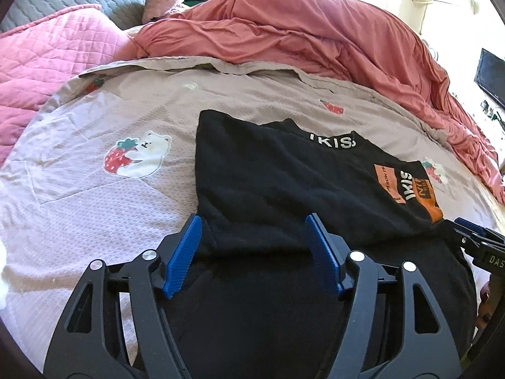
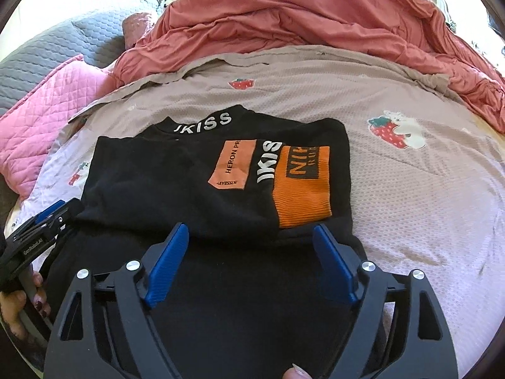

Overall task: Fold small clothes
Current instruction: 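Move both open tools toward the sweatshirt hem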

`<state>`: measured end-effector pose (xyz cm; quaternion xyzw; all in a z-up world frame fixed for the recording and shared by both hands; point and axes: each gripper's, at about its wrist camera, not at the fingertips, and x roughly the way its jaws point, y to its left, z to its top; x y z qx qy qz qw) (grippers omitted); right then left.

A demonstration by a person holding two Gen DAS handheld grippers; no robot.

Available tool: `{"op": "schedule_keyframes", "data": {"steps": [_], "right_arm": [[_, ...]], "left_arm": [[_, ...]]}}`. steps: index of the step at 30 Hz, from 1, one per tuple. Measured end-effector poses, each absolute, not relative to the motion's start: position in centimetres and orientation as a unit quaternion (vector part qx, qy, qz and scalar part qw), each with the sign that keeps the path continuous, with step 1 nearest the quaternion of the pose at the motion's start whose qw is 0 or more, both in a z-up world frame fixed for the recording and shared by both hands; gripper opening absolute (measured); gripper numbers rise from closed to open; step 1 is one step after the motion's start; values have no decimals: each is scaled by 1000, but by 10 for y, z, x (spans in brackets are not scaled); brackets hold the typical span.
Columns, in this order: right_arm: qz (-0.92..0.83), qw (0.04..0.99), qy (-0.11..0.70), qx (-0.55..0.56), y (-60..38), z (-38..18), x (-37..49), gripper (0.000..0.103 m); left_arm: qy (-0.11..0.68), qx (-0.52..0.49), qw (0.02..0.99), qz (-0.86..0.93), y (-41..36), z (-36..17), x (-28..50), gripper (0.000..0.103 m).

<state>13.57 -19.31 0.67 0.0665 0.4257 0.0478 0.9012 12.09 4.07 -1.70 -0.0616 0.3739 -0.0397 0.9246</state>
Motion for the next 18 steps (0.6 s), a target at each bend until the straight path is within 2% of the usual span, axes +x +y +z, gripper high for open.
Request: {"op": "schedule_keyframes", "data": {"steps": [3, 9, 15, 17, 18], "right_arm": [[48, 905, 418, 70, -194, 12, 130, 84], [49, 910, 404, 72, -194, 22, 121, 84], [52, 912, 399, 72, -192, 29, 115, 84], [53, 913, 398, 70, -191, 32, 113, 84], [52, 914, 397, 68, -190, 33, 112, 94]], "left_arm": [[376, -70, 923, -40, 44, -15, 117, 65], [381, -85, 920, -43, 48, -10, 104, 76], [384, -78, 919, -51, 45, 1, 93, 93], [383, -71, 920, -50, 43, 5, 90, 93], [384, -69, 920, -51, 43, 6, 89, 93]]}}
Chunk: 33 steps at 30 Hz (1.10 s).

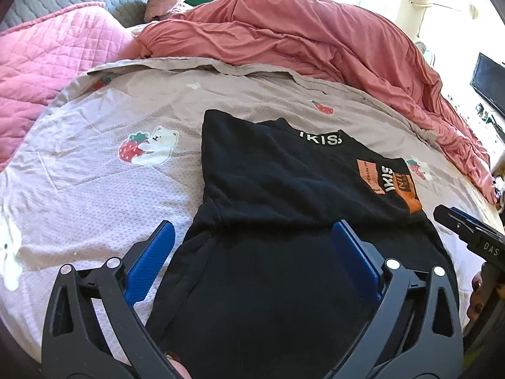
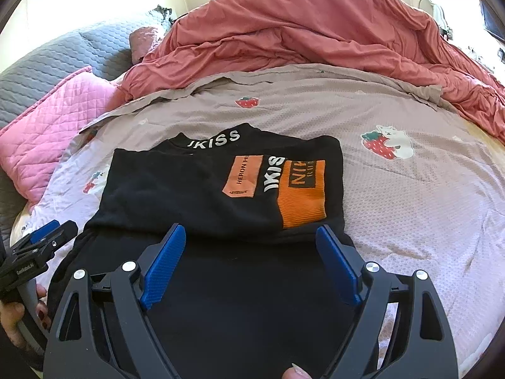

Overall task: Fold small clothes
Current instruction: 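Move both open tools toward the sweatshirt hem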

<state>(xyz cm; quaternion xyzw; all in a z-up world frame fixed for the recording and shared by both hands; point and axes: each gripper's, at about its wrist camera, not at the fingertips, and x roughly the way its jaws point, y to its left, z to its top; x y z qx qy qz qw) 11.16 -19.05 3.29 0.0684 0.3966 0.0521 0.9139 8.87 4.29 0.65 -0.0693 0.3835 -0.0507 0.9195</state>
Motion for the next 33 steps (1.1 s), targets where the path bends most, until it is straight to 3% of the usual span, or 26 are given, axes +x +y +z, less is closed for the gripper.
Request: {"op": "schedule_keyframes", "data": {"steps": [1, 33], "right_arm": [[49, 916, 393, 67, -190, 34, 109, 99], [31, 918, 394, 44, -205, 42, 55, 99]], "left_arm": [[384, -68, 919, -51, 44, 8, 88, 93], [417, -35, 907, -42, 56, 16, 51, 93]]}}
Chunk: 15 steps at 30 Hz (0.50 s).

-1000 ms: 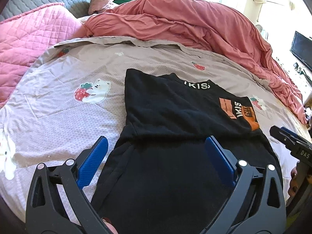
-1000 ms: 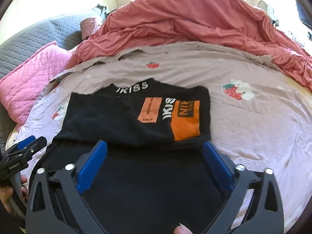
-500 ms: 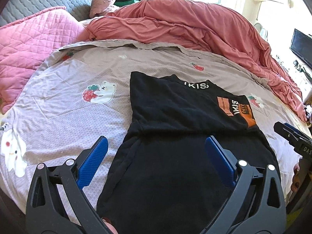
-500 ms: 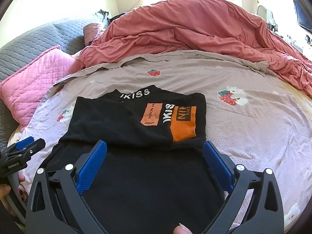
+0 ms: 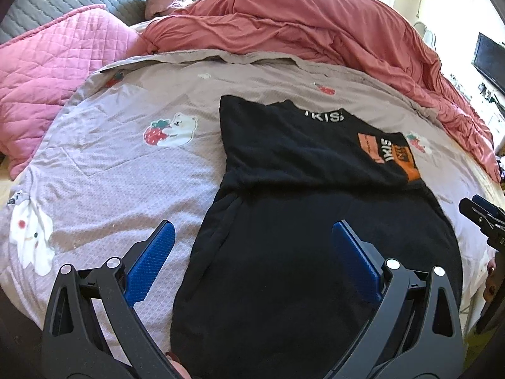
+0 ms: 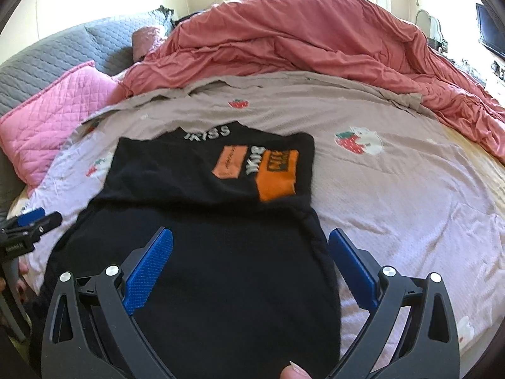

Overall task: Fold small clothes
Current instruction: 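Move both open tools toward the sweatshirt hem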

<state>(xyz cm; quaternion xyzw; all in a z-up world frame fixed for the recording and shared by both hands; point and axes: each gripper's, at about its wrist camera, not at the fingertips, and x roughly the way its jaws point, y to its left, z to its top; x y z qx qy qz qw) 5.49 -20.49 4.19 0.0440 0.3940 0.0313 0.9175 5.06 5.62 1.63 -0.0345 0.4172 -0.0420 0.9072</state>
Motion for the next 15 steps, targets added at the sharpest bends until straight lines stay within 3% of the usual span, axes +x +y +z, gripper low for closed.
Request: {"op": "schedule_keyframes", "data": {"steps": [15], "right_arm": [[12, 899, 434, 46, -225, 15, 29, 98]], "left_arm": [[445, -32, 894, -39, 69, 0, 38, 93]]}}
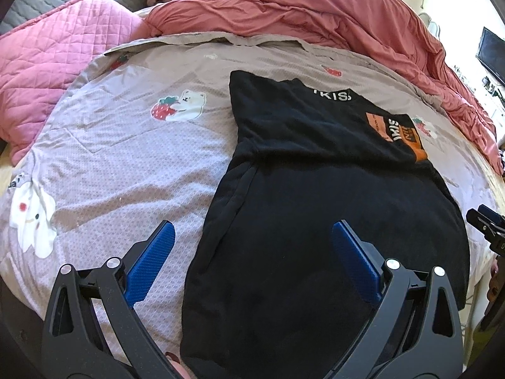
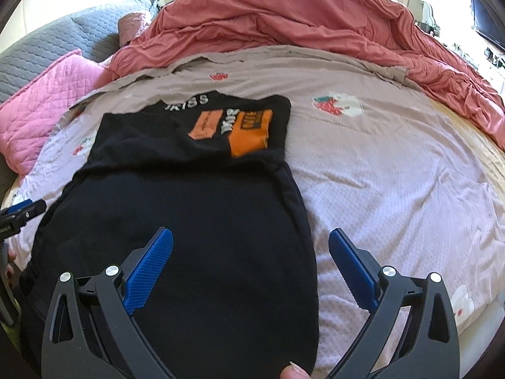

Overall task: Fold small clothes
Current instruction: 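Move both open tools toward the sweatshirt hem, then close the left tool on the hem while the right tool grasps the hem beside it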

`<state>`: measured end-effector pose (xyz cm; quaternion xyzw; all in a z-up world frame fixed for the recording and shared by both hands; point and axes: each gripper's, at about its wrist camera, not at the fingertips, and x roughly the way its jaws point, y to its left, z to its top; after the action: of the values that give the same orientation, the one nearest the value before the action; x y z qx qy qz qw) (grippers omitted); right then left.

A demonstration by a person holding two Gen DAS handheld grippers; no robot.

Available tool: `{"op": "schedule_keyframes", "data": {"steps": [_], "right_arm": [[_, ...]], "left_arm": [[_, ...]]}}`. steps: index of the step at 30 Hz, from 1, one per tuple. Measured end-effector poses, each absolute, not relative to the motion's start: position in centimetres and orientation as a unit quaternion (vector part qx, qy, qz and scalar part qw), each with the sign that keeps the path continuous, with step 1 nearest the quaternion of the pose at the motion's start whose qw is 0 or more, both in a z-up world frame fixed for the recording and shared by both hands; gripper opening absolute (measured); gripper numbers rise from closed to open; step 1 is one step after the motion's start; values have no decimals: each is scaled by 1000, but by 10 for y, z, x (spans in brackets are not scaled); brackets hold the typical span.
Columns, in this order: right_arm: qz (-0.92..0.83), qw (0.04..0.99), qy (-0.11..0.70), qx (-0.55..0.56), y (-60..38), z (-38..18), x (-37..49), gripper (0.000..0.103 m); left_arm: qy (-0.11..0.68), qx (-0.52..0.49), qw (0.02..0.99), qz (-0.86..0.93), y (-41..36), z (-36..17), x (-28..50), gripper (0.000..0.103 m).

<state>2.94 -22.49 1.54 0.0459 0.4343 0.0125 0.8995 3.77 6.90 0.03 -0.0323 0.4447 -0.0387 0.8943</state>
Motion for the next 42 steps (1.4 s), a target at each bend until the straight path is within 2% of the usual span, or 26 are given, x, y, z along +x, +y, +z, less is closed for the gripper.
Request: {"op": "schedule_keyframes", "data": {"steps": [17, 31, 35, 37, 38, 40, 42], "right_arm": [[11, 875, 482, 40, -225, -17, 2, 98], [14, 860, 506, 62, -241, -30, -23, 98], [3, 856, 513, 73, -254, -32, -34, 98], [1, 853, 516, 74, -259, -33, -40, 98], [1, 852, 517, 75, -260, -34, -42, 98], [3, 850, 521, 81, -263, -35, -48, 96], [6, 846, 525, 88, -263, -36, -51, 70]], "left_arm": [[479, -42, 876, -38, 83, -19, 23, 93], [506, -119, 851, -80, 114, -28, -9, 93], [509, -129, 847, -83, 119, -30, -17, 78], [514, -127, 845, -76, 123, -33, -19, 61], [517, -126, 843, -73, 124, -35, -19, 56], [522, -118, 842, -68, 126, -38, -18, 36], [521, -124, 841, -81, 124, -35, -18, 32]]}}
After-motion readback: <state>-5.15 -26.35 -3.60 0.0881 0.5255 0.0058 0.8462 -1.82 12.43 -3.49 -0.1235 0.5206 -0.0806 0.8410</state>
